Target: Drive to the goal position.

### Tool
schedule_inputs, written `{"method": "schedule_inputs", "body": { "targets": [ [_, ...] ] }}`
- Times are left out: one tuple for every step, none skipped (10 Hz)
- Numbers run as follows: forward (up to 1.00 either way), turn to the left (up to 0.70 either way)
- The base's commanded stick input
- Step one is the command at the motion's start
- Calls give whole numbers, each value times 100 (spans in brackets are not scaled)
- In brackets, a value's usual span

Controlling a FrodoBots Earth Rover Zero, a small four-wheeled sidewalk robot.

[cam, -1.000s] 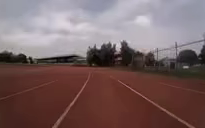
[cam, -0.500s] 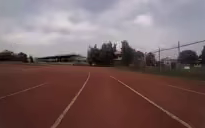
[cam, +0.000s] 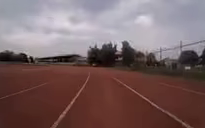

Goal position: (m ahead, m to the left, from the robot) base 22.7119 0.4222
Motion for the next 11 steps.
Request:
{"method": "schedule_inputs", "body": {
  "targets": [
    [45,0],
    [45,0],
    [45,0],
    [45,0],
    [45,0],
    [45,0],
    [45,0],
    [45,0],
    [45,0],
    [45,0],
    [45,0]
  ]
}}
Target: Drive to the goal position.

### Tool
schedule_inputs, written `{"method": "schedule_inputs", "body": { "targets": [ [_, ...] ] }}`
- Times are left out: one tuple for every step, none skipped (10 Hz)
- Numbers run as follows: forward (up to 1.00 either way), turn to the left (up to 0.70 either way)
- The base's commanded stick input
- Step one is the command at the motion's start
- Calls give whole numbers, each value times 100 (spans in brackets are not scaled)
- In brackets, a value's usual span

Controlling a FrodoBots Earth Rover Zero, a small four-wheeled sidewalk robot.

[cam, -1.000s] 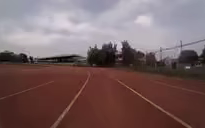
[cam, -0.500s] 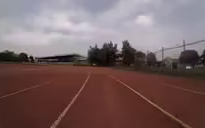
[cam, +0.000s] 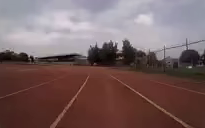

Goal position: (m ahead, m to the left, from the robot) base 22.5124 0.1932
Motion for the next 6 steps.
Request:
{"method": "schedule_inputs", "body": {
  "targets": [
    [45,0],
    [45,0],
    [45,0],
    [45,0],
    [45,0],
    [45,0]
  ]
}}
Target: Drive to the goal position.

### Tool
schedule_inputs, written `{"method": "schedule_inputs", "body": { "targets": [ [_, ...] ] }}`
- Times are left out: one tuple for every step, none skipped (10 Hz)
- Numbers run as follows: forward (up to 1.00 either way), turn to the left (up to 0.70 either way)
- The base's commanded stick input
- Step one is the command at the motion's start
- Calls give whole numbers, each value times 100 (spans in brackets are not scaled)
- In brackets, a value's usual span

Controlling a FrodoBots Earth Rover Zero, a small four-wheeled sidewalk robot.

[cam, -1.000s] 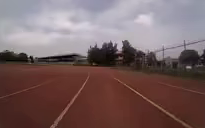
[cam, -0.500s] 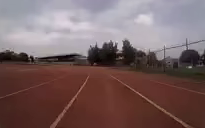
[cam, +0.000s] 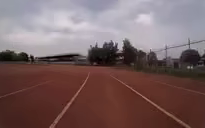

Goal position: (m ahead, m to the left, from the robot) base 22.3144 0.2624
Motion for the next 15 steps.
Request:
{"method": "schedule_inputs", "body": {
  "targets": [
    [45,0],
    [45,0],
    [45,0],
    [45,0],
    [45,0],
    [45,0],
    [45,0],
    [45,0],
    [45,0],
    [45,0],
    [45,0],
    [45,0],
    [45,0],
    [45,0],
    [45,0]
  ]
}}
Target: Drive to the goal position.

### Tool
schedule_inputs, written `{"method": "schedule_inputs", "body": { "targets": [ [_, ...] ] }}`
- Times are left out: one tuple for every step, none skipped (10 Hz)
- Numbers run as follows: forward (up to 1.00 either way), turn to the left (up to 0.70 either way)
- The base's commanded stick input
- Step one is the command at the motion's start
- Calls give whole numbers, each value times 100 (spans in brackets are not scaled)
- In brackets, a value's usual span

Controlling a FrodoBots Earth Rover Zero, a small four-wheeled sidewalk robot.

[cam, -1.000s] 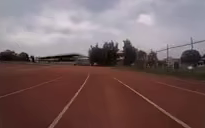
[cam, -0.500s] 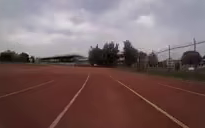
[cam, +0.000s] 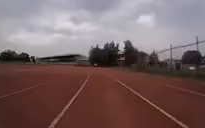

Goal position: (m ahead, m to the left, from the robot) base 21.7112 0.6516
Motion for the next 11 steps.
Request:
{"method": "schedule_inputs", "body": {
  "targets": [
    [45,0],
    [45,0],
    [45,0],
    [45,0],
    [45,0],
    [45,0],
    [45,0],
    [45,0],
    [45,0],
    [45,0],
    [45,0]
  ]
}}
